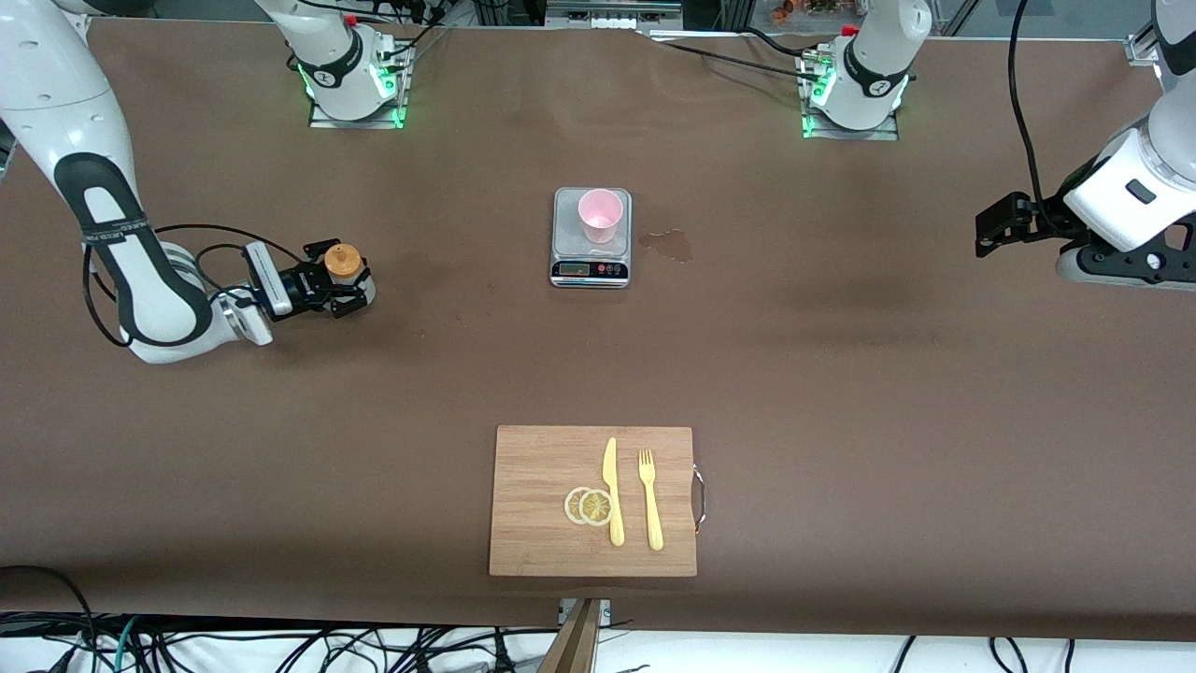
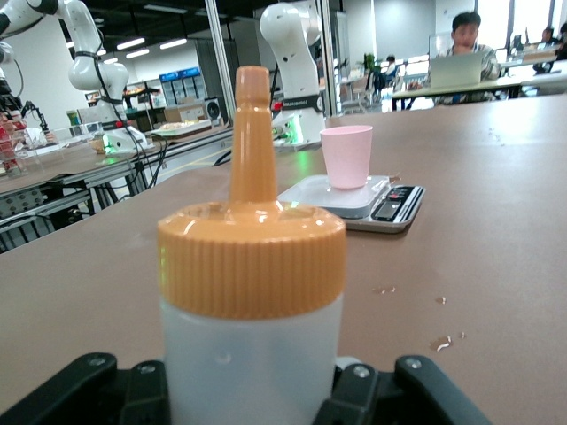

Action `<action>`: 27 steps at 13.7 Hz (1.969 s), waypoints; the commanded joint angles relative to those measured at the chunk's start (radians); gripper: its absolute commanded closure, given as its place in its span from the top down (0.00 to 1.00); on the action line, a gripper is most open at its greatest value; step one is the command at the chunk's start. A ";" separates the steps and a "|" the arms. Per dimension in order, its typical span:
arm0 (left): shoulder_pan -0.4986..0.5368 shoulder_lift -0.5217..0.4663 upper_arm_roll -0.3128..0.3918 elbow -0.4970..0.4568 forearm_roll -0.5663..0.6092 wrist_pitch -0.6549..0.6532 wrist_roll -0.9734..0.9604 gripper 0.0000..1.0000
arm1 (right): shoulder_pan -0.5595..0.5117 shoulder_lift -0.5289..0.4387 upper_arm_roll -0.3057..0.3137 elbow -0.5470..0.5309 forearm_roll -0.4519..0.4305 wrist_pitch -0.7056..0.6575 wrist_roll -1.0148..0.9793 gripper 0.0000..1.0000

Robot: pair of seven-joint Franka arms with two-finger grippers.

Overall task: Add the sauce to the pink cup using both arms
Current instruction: 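Carry the sauce bottle back and set it on the table, then open the right gripper and withdraw it from the bottle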

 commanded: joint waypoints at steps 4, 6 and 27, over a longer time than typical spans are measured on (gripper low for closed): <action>0.004 0.005 0.001 0.023 -0.007 -0.018 0.024 1.00 | -0.016 0.061 0.017 0.021 0.090 -0.059 -0.022 0.82; 0.004 0.006 0.002 0.023 -0.007 -0.020 0.024 1.00 | -0.023 0.061 0.017 0.025 0.098 -0.064 -0.021 1.00; 0.004 0.005 0.002 0.023 -0.007 -0.020 0.024 1.00 | -0.062 -0.327 0.015 0.217 -0.361 -0.090 0.279 1.00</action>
